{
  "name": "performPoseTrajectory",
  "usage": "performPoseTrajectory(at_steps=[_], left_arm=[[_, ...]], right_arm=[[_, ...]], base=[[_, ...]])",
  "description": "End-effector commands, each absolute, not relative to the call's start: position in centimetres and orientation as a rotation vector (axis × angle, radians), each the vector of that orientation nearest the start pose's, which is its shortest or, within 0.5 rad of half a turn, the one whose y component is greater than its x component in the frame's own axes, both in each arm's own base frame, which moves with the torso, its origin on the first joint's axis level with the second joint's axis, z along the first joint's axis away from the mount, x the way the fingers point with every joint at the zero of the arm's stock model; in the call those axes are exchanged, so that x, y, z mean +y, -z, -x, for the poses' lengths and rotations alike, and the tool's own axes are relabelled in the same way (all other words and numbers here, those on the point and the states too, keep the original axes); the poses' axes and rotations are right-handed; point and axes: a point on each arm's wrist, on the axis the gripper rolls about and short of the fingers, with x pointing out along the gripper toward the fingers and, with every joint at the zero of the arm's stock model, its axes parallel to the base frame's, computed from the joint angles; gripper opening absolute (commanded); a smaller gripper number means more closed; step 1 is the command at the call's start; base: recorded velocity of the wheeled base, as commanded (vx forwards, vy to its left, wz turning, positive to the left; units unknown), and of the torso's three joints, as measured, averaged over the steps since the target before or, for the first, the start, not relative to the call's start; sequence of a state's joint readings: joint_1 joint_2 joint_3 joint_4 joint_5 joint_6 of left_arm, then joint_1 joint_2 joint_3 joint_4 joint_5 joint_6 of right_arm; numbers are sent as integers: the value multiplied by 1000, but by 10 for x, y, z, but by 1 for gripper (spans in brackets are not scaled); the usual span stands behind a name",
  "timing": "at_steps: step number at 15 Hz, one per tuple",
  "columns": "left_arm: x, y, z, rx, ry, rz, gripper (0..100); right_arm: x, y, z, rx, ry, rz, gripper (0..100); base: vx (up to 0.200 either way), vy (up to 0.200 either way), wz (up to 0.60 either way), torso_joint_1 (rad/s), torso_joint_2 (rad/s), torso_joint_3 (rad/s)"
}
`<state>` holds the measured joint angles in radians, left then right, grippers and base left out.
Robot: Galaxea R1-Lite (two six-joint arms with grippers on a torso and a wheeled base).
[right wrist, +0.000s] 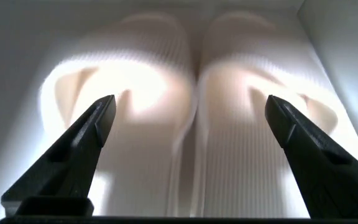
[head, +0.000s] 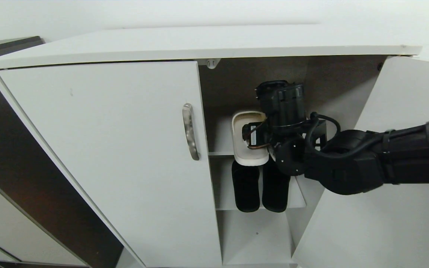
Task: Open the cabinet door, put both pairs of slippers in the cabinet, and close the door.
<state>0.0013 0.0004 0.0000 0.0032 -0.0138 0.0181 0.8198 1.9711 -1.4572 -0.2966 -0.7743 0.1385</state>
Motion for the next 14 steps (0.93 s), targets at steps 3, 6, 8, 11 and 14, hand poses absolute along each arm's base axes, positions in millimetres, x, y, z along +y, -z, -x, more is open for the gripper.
performPoseTrajectory(at_steps=[3, 6, 8, 11, 14], left_arm=[[0, -75, 23, 4, 12, -18, 0], [0, -75, 23, 4, 12, -18, 0], [0, -75, 23, 4, 12, -18, 0], [0, -75, 23, 4, 14, -18, 0], [0, -75, 23, 3, 12, -17, 0]], right_arm=[[263, -244, -232, 159, -104, -6, 100], [253, -238, -198, 190, -170, -3, 0], [244, -232, -183, 207, -200, 12, 0], [225, -215, -155, 266, -381, 43, 0], [228, -208, -153, 287, -403, 62, 0]], base=[[0, 0, 0, 0, 0, 0], [0, 0, 0, 0, 0, 0], [0, 0, 0, 0, 0, 0], [0, 0, 0, 0, 0, 0], [0, 0, 0, 0, 0, 0]])
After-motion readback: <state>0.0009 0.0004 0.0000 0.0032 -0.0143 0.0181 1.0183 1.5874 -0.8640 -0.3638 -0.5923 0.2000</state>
